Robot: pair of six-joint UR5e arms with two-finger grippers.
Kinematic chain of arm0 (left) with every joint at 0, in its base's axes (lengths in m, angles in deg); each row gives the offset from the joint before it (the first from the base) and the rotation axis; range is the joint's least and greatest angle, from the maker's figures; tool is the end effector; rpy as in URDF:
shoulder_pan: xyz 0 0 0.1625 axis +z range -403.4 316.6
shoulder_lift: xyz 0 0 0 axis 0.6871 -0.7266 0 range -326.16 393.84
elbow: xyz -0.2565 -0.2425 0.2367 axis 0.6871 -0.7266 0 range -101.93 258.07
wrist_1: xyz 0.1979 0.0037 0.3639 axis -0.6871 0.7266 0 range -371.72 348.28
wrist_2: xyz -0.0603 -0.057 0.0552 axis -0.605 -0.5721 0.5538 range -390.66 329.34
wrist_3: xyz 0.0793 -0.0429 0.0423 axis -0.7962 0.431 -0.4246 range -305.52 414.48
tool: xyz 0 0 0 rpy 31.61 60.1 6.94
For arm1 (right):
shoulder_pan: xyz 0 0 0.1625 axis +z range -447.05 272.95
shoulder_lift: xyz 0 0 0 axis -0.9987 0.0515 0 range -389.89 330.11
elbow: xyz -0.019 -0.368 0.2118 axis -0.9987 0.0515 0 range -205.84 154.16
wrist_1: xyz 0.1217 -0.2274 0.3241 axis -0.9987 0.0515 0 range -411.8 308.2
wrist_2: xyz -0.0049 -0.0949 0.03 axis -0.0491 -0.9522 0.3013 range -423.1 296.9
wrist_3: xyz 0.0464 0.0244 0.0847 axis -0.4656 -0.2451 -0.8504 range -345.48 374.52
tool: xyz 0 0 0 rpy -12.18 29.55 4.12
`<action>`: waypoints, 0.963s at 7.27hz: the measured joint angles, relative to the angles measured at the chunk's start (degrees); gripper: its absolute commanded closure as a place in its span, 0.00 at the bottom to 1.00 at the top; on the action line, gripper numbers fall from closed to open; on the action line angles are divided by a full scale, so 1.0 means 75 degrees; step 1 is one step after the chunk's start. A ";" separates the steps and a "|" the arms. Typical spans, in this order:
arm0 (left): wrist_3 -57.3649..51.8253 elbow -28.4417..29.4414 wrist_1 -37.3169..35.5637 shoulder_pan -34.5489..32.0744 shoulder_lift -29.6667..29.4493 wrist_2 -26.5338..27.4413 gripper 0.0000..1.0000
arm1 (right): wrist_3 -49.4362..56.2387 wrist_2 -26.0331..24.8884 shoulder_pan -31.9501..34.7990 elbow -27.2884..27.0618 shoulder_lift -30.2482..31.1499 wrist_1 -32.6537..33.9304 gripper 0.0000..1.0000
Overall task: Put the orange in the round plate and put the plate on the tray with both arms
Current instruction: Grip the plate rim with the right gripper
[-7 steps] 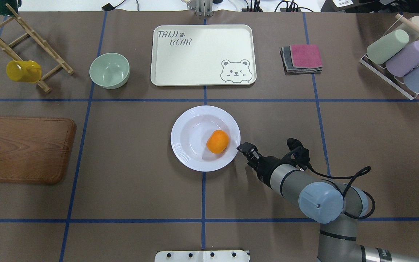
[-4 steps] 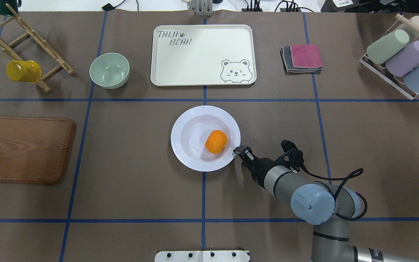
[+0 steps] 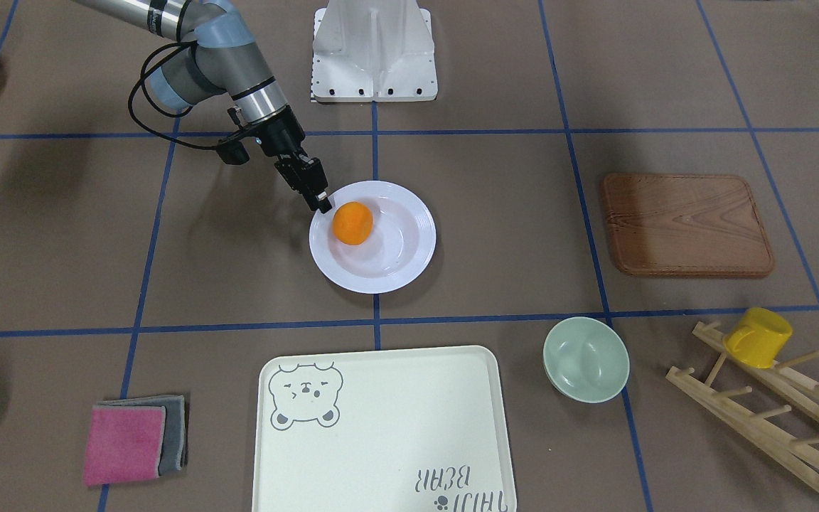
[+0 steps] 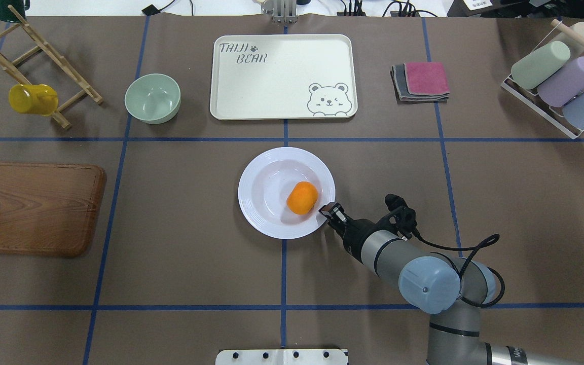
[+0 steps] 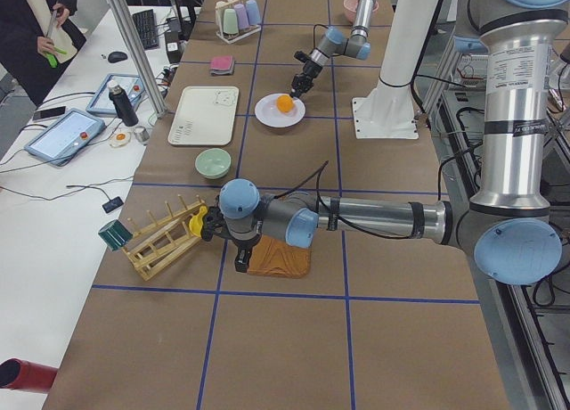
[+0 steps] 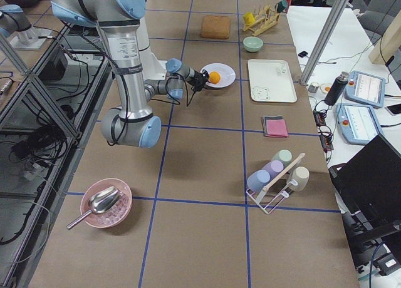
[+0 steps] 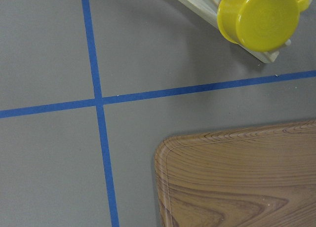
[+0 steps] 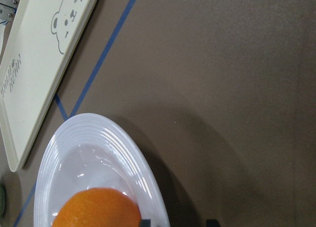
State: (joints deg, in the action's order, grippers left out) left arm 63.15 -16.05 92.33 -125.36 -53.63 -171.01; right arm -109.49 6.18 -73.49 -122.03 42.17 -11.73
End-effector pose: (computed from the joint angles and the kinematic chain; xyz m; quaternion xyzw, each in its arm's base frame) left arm 0.0120 -0.4896 0.6106 0.0606 0.4349 0.0529 0.8969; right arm -0.5494 -0.3058 0.3363 0.0361 -0.6084 0.4158 0.6750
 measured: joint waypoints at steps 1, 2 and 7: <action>-0.0005 -0.0005 0.0001 0.0000 0.0002 0.0012 0.01 | 0.0000 -0.0014 -0.0013 0.0008 -0.0015 0.0000 0.59; -0.0007 -0.0009 0.0002 0.0000 0.0003 0.0018 0.01 | 0.0002 -0.0046 -0.0034 0.0023 -0.0019 0.0000 0.68; -0.0011 -0.0003 0.0002 -0.0005 0.0011 0.0036 0.01 | 0.0064 -0.0099 -0.0023 0.0267 -0.0215 -0.0014 1.00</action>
State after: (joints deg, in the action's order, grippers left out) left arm 63.07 -16.07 92.34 -125.40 -53.55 -170.74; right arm -109.01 5.44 -73.66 -120.03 40.56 -11.83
